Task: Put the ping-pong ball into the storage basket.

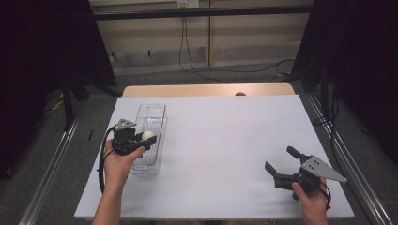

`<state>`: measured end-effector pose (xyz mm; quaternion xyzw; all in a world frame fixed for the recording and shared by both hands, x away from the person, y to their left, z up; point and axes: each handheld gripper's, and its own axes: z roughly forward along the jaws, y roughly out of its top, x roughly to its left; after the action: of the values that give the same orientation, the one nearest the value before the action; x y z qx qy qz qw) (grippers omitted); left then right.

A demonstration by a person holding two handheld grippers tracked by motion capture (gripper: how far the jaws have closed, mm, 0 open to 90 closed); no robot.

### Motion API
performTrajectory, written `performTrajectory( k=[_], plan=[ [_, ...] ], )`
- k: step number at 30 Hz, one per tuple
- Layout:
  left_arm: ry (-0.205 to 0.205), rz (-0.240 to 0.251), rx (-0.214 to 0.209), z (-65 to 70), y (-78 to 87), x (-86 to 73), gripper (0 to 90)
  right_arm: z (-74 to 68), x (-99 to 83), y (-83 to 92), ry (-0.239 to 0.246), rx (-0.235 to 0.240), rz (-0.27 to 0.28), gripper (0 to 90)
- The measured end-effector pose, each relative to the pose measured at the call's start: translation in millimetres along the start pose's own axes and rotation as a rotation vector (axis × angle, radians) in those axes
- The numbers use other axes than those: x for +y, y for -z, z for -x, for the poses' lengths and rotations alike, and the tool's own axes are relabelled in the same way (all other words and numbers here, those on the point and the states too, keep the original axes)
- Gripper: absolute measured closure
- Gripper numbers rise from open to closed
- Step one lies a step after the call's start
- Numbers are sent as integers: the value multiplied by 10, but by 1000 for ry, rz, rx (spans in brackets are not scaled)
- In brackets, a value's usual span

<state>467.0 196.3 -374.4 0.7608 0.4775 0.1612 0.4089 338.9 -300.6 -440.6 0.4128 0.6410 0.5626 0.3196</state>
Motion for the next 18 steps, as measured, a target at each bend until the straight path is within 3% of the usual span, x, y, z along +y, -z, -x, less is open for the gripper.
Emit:
performTrajectory(
  k=[15,18],
  plan=[
    [-8,-9,37,-80,-25,-77,506,-2,0,-9,-2,0,4,7],
    [3,0,49,-81,-24,-93,458,-4,0,-8,-3,1,3,7]
  ],
)
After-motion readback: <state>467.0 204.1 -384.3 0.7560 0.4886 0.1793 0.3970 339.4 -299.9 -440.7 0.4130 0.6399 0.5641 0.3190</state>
